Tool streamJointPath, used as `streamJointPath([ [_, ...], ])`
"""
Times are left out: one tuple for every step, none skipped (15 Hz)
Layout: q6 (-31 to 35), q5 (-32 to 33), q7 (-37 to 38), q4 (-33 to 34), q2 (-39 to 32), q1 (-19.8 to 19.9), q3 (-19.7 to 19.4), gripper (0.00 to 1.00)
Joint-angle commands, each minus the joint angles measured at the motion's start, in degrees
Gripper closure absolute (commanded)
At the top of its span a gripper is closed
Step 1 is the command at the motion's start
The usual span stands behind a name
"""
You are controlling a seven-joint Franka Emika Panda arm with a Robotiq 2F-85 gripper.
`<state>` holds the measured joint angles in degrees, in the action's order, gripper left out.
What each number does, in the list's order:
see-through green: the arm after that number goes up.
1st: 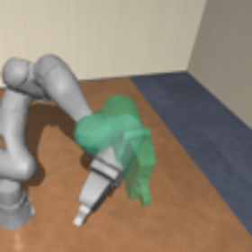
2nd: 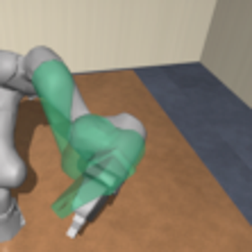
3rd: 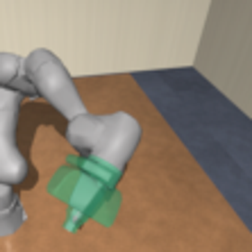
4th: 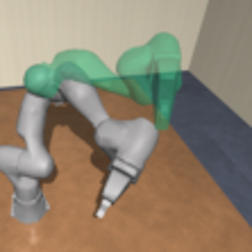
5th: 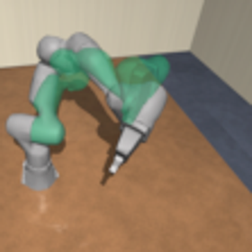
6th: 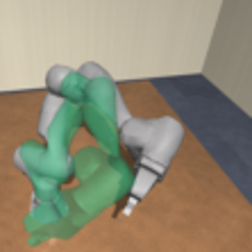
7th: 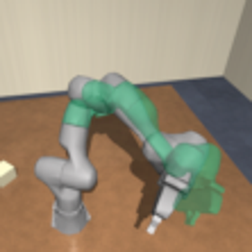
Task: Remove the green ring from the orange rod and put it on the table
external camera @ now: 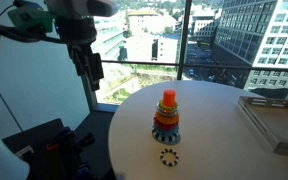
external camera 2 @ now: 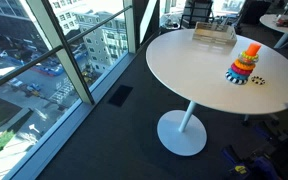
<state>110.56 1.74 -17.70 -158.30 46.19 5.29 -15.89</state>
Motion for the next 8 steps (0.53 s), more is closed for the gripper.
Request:
streamJointPath([
  [-0.1,-0.4,-0.3,0.1,-0.1,0.5,0.5,0.00],
  [-0.1,-0.4,-0.3,0.1,-0.1,0.5,0.5,0.00],
  [-0.1,-0.4,-0.3,0.1,-0.1,0.5,0.5,0.00],
  [-0.1,-0.4,-0.3,0.1,-0.1,0.5,0.5,0.00],
  [-0.1,-0.4,-0.3,0.1,-0.1,0.5,0.5,0.00],
  [-0.1,-0.4,-0.3,0.1,-0.1,0.5,0.5,0.00],
  [0.5,-0.4,0.1,0.7,-0.9,0.6,0.6,0.00],
  [1.0,-0.3,0.3,1.3,-1.4,0.7,0.7,0.00],
])
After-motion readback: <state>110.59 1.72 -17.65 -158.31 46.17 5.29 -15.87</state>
